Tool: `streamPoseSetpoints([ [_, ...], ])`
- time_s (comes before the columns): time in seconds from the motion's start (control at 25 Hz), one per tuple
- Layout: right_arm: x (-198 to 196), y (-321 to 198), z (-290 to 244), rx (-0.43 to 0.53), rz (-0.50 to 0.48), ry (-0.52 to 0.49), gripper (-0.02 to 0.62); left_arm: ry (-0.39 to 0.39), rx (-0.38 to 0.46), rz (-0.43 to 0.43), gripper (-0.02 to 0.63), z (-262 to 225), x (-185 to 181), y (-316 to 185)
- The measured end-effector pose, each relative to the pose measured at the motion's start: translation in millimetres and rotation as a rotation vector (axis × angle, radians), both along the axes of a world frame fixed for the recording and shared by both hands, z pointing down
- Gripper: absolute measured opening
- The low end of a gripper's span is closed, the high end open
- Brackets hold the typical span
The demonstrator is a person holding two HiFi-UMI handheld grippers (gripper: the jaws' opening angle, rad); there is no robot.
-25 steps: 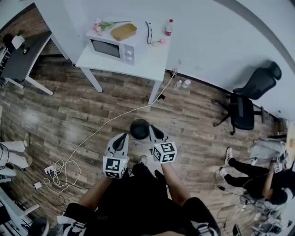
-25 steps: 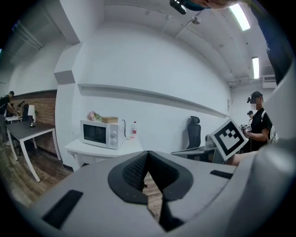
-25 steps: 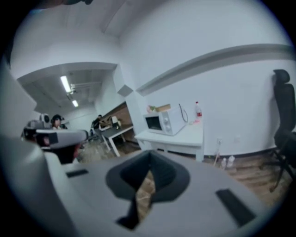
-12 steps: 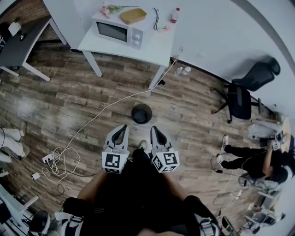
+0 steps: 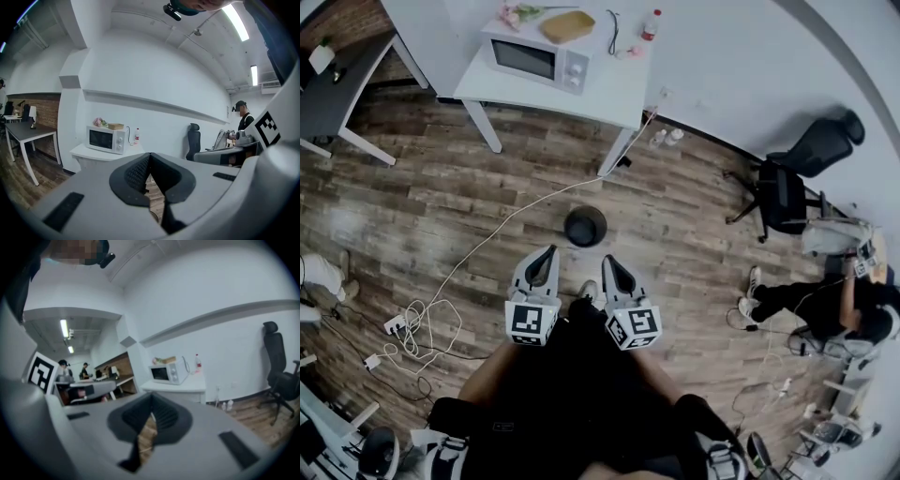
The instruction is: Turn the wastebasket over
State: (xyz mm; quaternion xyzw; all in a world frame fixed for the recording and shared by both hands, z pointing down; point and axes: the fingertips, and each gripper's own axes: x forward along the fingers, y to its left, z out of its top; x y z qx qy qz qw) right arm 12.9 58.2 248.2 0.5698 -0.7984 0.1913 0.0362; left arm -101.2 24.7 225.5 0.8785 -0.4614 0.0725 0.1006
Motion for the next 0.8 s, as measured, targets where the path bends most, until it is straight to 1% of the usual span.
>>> streamPoseSetpoints([
  [0.56, -4, -3, 4, -0.013, -0.004, -0.001, 0.032, 0.002, -0.001, 0.007, 0.034, 2, -2, -4],
  [0.8, -11, 2, 4, -0.021, -0.022, -0.008, 0.032, 0.004, -0.007, 0.008, 0.035, 2, -5, 0],
])
